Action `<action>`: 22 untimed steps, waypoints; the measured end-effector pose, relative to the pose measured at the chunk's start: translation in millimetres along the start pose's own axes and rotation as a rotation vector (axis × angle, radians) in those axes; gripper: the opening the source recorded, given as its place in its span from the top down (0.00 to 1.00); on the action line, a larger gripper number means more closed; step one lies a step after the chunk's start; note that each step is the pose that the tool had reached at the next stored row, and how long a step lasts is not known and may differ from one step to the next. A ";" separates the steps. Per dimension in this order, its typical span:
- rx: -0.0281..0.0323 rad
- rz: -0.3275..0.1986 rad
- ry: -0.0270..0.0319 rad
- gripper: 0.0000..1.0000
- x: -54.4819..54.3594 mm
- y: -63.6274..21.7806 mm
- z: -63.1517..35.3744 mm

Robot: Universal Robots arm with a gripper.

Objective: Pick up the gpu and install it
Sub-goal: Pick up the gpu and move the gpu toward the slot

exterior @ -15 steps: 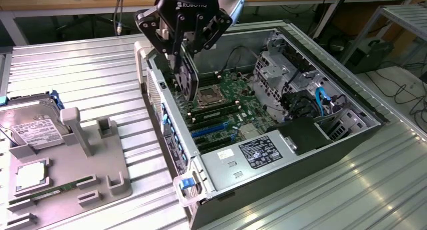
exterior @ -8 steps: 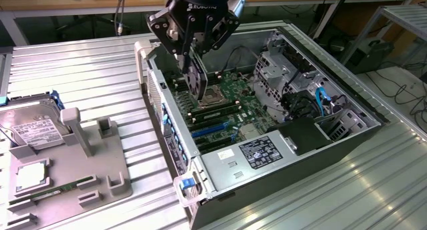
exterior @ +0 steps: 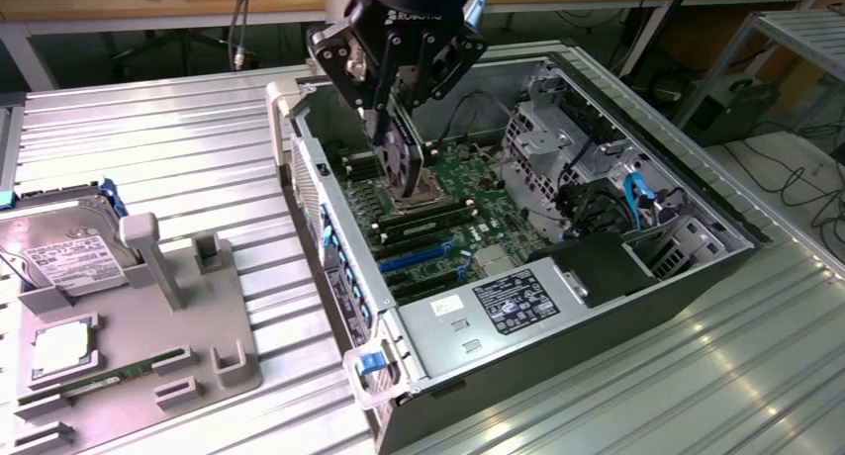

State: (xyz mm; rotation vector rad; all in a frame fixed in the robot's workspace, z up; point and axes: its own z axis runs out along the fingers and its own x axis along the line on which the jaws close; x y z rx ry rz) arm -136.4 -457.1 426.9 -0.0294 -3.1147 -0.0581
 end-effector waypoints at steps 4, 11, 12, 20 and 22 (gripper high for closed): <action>-0.0001 0.000 -0.0013 0.73 -6.7 0.1 1.2; -0.0001 0.000 -0.0068 0.73 -18.4 0.2 3.5; -0.0001 0.000 -0.0081 0.73 -20.0 0.2 3.8; -0.0007 -0.001 -0.0361 0.73 -29.7 0.3 7.3; -0.0006 -0.001 -0.0405 0.73 -32.4 0.3 8.1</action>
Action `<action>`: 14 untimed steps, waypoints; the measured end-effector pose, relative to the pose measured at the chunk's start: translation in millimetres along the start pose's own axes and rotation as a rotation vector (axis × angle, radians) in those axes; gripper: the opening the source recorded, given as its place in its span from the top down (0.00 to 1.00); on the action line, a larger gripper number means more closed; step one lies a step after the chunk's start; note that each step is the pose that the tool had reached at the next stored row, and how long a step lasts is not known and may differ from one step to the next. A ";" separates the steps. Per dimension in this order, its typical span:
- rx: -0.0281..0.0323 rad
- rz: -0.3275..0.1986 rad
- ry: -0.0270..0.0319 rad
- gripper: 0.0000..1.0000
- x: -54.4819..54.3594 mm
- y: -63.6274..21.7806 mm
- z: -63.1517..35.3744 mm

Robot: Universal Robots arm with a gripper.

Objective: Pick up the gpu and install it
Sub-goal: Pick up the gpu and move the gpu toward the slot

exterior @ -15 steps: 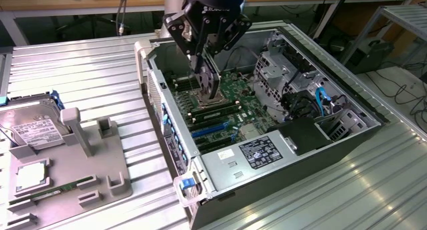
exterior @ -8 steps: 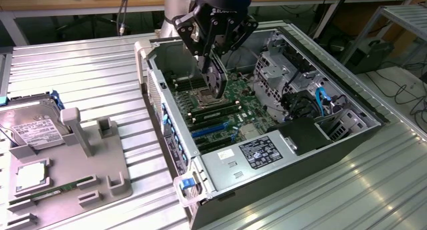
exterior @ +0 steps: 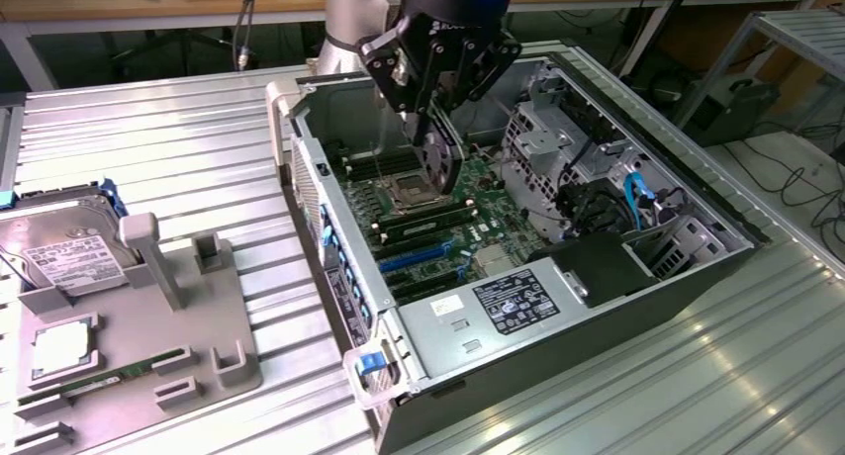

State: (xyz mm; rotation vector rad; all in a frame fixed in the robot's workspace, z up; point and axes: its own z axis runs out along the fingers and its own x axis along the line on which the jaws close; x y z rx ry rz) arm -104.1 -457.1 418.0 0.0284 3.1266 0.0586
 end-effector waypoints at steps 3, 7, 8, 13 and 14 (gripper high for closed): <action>-0.0002 0.000 -0.0011 0.73 -5.0 0.0 1.4; -0.0001 0.000 -0.0011 0.73 -13.8 0.1 3.1; -0.0001 0.000 -0.0011 0.73 -15.9 0.1 3.5; -0.0004 0.000 -0.0013 0.73 -27.0 0.2 5.5; -0.0004 0.000 -0.0012 0.73 -27.8 0.2 5.7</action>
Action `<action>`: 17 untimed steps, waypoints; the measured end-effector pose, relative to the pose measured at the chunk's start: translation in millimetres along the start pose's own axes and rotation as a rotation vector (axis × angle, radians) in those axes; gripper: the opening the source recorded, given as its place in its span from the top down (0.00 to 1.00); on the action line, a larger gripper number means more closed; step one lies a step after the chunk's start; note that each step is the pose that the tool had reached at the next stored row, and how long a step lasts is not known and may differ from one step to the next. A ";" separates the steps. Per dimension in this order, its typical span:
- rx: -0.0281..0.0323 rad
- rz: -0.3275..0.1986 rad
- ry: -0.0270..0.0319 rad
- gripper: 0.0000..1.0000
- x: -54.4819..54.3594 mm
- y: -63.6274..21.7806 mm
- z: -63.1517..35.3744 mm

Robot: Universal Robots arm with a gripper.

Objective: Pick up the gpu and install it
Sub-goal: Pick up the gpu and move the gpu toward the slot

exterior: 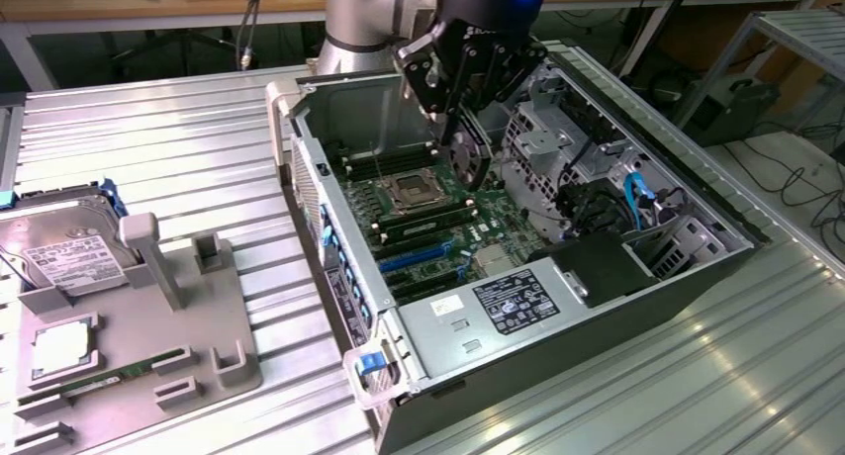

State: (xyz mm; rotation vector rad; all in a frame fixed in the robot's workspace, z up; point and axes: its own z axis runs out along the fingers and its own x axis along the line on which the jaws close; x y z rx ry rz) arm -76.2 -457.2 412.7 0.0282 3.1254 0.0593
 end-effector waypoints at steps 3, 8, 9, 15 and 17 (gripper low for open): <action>0.0003 0.000 0.0001 0.73 -6.3 0.1 0.9; 0.0002 0.000 0.0001 0.73 -27.8 0.4 3.6; 0.0003 0.000 0.0001 0.73 -33.6 0.5 4.2; 0.0003 0.000 0.0000 0.73 -40.3 0.6 5.3; 0.0003 0.000 0.0000 0.73 -40.3 0.6 5.3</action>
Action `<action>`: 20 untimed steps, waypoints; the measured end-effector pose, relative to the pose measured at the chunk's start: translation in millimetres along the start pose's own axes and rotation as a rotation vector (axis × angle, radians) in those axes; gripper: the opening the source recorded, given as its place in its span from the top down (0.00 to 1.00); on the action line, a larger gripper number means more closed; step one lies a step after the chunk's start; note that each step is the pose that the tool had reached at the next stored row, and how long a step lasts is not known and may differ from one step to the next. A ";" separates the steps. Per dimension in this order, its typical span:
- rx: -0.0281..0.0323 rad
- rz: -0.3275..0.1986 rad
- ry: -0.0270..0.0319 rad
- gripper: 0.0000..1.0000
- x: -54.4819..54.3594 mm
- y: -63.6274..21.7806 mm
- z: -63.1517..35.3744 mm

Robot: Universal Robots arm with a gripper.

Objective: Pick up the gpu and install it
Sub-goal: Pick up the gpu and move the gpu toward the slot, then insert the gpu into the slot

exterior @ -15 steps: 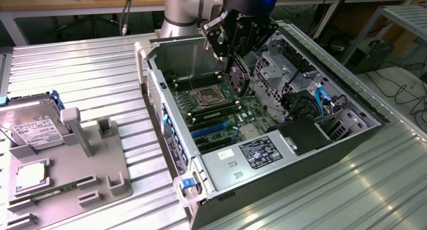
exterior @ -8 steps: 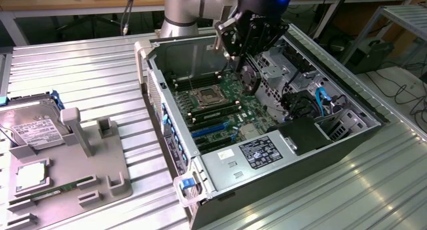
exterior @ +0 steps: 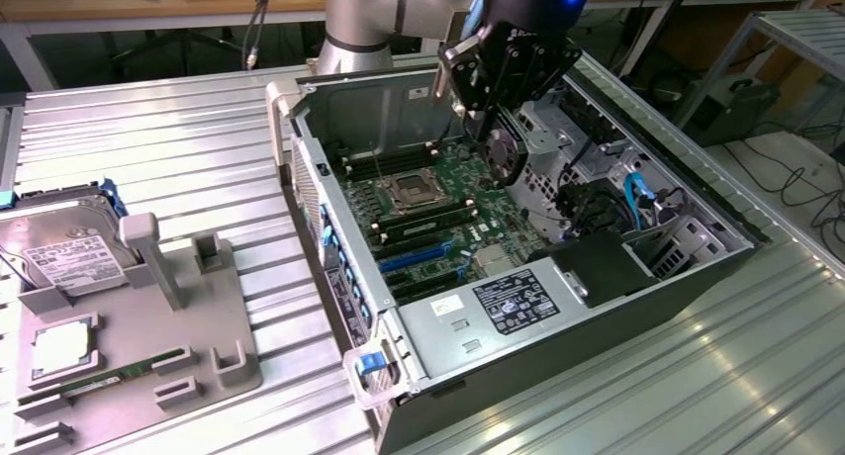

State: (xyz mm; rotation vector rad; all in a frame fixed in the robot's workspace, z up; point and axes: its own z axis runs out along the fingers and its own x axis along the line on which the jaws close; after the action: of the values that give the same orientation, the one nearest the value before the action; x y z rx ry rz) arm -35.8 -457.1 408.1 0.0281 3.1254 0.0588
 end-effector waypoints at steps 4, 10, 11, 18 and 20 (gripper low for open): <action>0.0000 0.000 0.0000 0.73 0.0 0.0 0.0; -0.0001 -0.004 0.0002 0.73 0.0 0.0 0.0; -0.0002 -0.010 0.0004 0.73 0.0 0.0 0.0; -0.0015 -0.095 0.0036 0.73 1.7 0.0 0.0; -0.0026 -0.171 0.0065 0.73 3.2 -0.1 0.0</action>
State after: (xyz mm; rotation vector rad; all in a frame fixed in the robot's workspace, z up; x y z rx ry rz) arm -39.0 -457.1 408.0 -0.2401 3.1196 0.0608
